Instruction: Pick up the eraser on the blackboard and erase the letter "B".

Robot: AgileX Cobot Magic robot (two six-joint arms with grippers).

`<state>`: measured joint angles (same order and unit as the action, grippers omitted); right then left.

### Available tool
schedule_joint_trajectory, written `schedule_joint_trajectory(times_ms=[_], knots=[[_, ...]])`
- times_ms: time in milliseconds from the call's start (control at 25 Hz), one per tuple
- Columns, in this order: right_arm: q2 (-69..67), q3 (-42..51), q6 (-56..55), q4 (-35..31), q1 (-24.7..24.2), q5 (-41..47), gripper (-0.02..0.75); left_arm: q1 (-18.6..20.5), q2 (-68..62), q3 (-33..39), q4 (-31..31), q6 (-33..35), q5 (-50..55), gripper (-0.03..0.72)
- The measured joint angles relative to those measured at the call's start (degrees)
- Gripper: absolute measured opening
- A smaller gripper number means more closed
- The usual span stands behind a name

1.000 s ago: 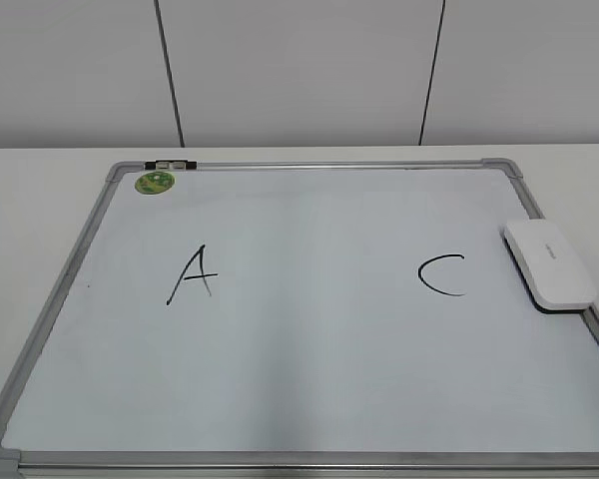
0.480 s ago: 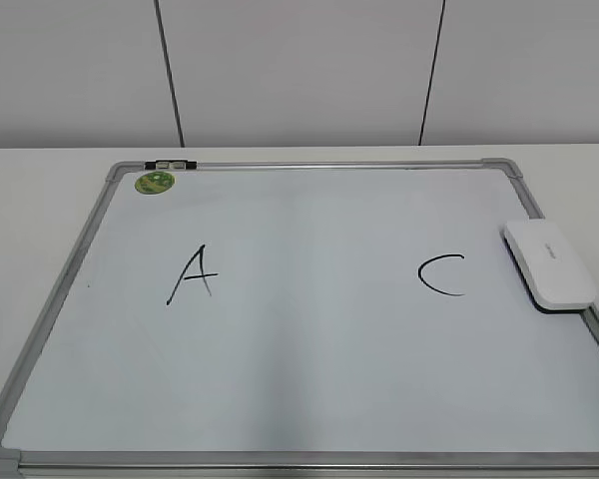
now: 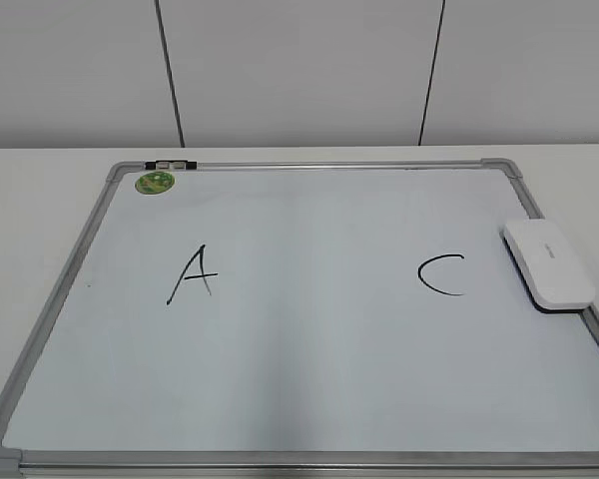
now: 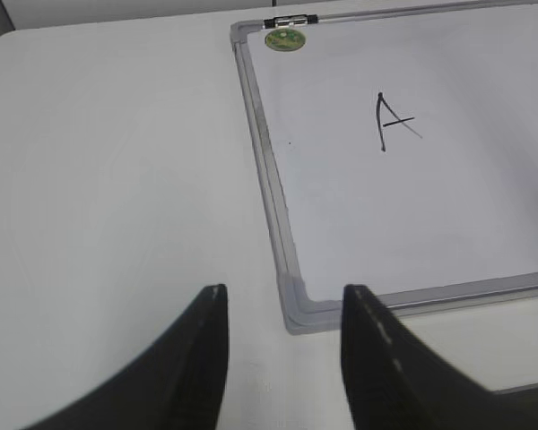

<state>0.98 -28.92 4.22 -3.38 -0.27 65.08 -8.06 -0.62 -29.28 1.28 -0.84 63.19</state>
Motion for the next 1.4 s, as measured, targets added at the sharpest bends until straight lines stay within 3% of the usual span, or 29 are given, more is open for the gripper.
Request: schedule_joint_trajectory(times_ms=[680, 1000, 1400], knots=[[0.0, 0.0, 0.0, 0.0, 0.0, 0.0, 0.477, 0.22, 0.0, 0.0, 0.1, -0.09, 0.09, 0.272], [0.0, 0.0, 0.0, 0.0, 0.0, 0.0, 0.477, 4.72, 0.0, 0.0, 0.1, -0.09, 0.09, 0.265], [0.0, 0.0, 0.0, 0.0, 0.0, 0.0, 0.477, 5.12, 0.0, 0.0, 0.1, -0.09, 0.09, 0.241]])
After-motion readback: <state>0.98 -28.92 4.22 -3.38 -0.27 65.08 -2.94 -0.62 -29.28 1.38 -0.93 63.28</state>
